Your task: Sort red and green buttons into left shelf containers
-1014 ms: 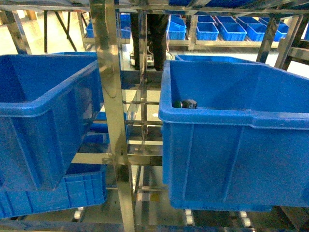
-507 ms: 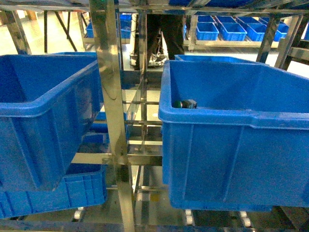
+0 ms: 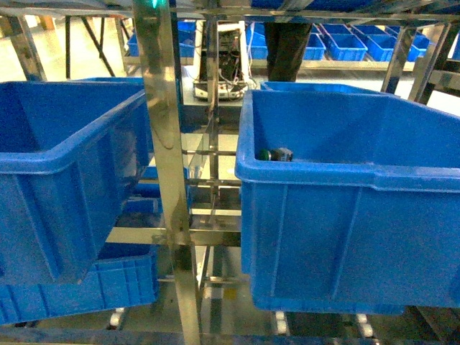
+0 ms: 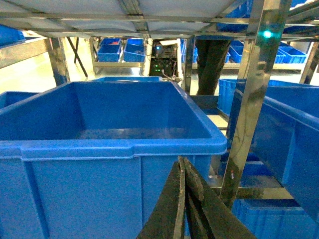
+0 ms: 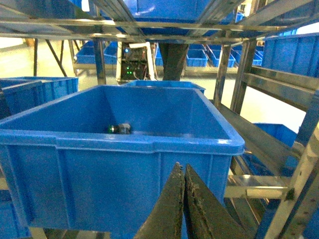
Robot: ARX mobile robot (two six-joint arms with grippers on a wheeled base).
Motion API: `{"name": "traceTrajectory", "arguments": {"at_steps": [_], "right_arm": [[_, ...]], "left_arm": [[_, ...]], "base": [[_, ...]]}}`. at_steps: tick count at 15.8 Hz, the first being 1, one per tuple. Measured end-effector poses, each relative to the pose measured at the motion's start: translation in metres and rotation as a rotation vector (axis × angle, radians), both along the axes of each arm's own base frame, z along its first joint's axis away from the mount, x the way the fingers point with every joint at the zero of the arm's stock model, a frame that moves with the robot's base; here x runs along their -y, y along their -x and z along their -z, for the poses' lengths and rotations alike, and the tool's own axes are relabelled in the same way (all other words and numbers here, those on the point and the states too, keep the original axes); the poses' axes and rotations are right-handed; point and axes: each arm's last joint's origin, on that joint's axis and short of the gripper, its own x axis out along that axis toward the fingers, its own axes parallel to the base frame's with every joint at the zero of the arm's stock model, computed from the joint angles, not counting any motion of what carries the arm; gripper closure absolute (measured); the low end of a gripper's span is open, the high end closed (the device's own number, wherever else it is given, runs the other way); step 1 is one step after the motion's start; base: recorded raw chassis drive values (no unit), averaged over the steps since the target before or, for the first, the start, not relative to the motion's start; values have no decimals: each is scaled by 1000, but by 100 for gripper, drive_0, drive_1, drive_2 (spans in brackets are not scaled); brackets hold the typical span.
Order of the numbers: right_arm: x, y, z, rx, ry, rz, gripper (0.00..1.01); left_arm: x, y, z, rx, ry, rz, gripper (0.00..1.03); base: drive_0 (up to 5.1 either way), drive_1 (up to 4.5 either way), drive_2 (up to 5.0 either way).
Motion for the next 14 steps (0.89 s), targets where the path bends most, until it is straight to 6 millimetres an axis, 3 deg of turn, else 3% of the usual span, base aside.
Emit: {"name": "traceTrajectory", "arguments": {"at_steps": [5, 7, 10, 14], "right_arm": [[0, 0, 2, -21, 0, 0, 99], [0, 0, 3, -22, 0, 3, 79], [0, 0, 3, -22, 0, 3, 45], [0, 0, 3, -22, 0, 3, 6]], "left_arm": [[0, 11, 4, -15, -3, 7, 101], [0, 11, 3, -6, -2, 1, 101], [0, 11, 3, -11, -2, 0, 69], [0, 11, 3, -11, -2, 0, 31]], "base": [[0, 0, 0], [0, 0, 0], [0, 0, 0], [0, 0, 0]]}}
